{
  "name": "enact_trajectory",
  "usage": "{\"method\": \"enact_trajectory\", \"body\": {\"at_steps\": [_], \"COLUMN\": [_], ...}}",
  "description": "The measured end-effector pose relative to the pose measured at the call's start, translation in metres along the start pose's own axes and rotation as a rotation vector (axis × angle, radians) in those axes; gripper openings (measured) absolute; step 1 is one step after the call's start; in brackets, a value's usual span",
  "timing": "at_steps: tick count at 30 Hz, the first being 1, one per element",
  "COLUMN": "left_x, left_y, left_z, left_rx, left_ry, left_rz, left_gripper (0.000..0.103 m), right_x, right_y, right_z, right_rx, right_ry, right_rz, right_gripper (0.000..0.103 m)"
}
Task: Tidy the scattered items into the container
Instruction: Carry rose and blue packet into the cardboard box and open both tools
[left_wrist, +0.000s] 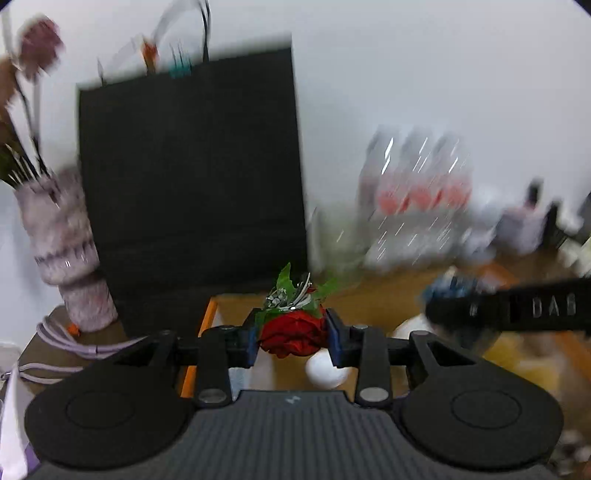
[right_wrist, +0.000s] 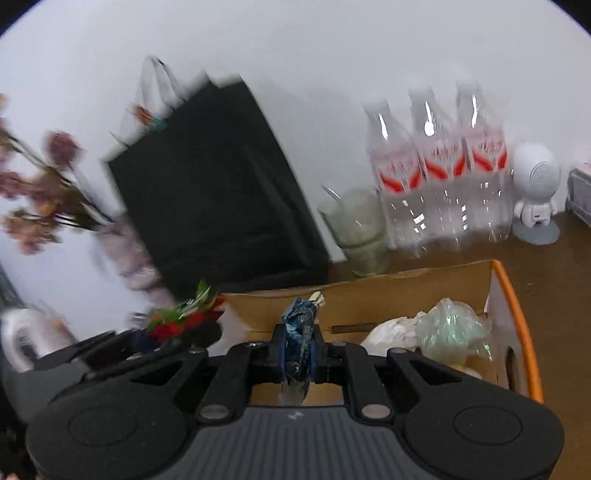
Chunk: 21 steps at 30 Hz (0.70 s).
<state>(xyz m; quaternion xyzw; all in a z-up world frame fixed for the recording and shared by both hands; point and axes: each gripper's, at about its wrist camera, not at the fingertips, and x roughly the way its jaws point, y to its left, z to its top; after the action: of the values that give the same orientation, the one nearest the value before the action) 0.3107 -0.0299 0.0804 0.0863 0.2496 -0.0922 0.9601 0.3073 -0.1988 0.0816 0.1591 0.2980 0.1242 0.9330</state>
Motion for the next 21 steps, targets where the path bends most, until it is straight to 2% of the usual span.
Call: {"method": "enact_trajectory", "body": {"at_steps": [3,5,7,9,10,12,13,14,15,18,21], "left_x": [0.026,0.034,0.032,0.032,0.034,0.038,0.036,0.035,0.033,0.027,0.021], "left_y": [-0.001,-0.009,-0.016,-0.018,-0.016,-0.007,-0.002,0.004,0.011,0.031,0.045], "left_z": [-0.003,-0.004,-0.007,-0.01,-0.011,-0.013,-0.014,-0.014,-0.013,-0.007,-0.002], "left_rx": [0.018,0.077,0.136,0.147,0.122,0.053,0.028,-0.001,-0.038,-0.18,-0.25], "left_ry": [0.106,0.163,0.191,0.219,0.252,0.283,0.259,0.237,0.235,0.223,0.226], "left_rz": [0.026,0.064,0.112,0.1,0.074,0.036,0.037,0.04,0.033,-0.016,-0.052], "left_gripper": [0.037,0.041,0.044,0.045,0.045,0.046,0.046,0.046,0.046,0.048,0.052], "right_x": [0.04,0.062,0.075,0.084,0.085,0.087,0.088,0.087,0.085,0.077,0.064], "right_y": [-0.003,-0.006,-0.003,0.001,0.002,0.0,-0.001,-0.002,-0.003,-0.008,-0.009], "right_z": [0.008,0.008,0.005,0.002,0.001,0.001,0.001,0.001,0.002,0.009,0.02], "right_rx": [-0.006,0.022,-0.008,-0.055,-0.063,-0.055,-0.043,-0.032,-0.023,0.044,0.083], "right_ry": [0.076,0.14,0.17,0.207,0.217,0.245,0.263,0.282,0.292,0.282,0.266], "right_rz": [0.025,0.041,0.009,-0.045,-0.054,-0.042,-0.027,-0.011,0.003,0.053,0.047], "right_gripper": [0.011,0.011,0.012,0.017,0.018,0.035,0.041,0.054,0.059,0.059,0.059]}}
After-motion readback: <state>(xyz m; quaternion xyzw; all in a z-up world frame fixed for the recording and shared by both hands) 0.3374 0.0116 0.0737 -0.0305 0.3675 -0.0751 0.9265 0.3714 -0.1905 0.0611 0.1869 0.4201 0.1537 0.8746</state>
